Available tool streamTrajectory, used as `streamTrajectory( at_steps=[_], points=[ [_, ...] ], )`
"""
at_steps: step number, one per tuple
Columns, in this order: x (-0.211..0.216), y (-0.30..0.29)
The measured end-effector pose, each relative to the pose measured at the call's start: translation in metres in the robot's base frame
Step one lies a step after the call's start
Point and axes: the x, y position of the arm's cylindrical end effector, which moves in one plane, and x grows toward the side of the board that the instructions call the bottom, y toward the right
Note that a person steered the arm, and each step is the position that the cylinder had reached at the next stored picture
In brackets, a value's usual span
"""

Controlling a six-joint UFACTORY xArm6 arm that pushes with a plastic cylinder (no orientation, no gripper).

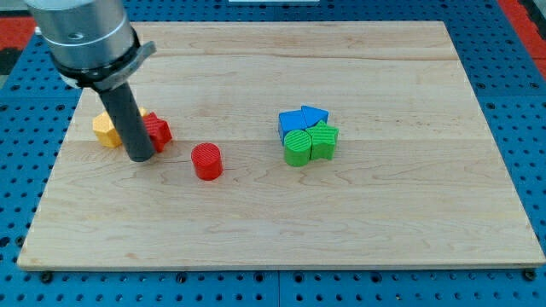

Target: Slide the red star towards center

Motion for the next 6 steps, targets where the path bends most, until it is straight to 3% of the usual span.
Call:
streamTrajectory(
  at_steps=[3,6],
  points=[
    [-0.007,-0.034],
    [-0.095,0.14]
  ],
)
